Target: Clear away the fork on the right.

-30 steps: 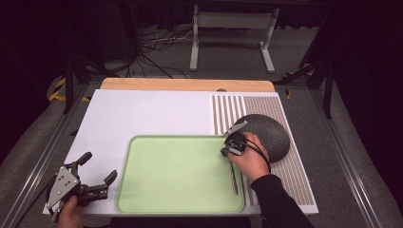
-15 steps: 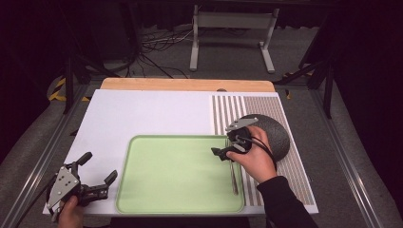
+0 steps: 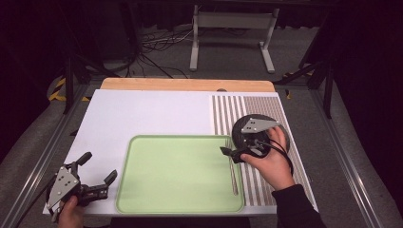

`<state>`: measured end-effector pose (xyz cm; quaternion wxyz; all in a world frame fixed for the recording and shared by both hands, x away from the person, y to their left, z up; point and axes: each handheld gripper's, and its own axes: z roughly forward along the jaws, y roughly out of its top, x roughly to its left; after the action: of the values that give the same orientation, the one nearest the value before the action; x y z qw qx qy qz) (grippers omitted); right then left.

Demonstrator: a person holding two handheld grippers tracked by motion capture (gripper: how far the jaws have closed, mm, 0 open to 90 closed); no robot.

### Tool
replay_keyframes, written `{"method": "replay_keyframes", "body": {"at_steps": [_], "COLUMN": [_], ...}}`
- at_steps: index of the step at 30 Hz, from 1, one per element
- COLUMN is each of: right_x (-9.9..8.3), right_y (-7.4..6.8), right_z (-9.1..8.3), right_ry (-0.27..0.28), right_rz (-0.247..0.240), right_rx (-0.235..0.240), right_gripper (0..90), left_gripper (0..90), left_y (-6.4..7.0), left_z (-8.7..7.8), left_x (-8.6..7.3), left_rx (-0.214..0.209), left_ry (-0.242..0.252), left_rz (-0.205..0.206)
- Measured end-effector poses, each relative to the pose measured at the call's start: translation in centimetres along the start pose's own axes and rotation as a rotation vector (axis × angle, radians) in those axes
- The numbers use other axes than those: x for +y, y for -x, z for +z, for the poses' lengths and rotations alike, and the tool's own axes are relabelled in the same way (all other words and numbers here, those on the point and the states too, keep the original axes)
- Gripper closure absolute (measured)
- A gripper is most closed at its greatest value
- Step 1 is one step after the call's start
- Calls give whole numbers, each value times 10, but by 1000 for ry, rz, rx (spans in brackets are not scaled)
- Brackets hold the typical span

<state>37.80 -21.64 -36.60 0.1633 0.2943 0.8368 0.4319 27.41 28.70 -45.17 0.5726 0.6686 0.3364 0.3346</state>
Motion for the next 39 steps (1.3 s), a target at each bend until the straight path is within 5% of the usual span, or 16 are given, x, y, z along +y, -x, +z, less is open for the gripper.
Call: {"method": "replay_keyframes", "body": {"at_steps": [21, 25, 39], "right_x": [-58, -74, -115], "right_y": [23, 25, 30], "right_z": [-54, -57, -66], "right_ry": [238, 256, 331], "right_rz": [39, -11, 42], "right_rx": [2, 52, -36], "right_gripper": [49, 11, 11], "left_gripper": [0, 0, 0], "left_y": [0, -1, -1], "left_z": [1, 1, 0], "left_x": [0, 0, 0], "left_rx": [6, 9, 12], "left_ry": [0, 1, 3], "left_rz": [0, -2, -4]}}
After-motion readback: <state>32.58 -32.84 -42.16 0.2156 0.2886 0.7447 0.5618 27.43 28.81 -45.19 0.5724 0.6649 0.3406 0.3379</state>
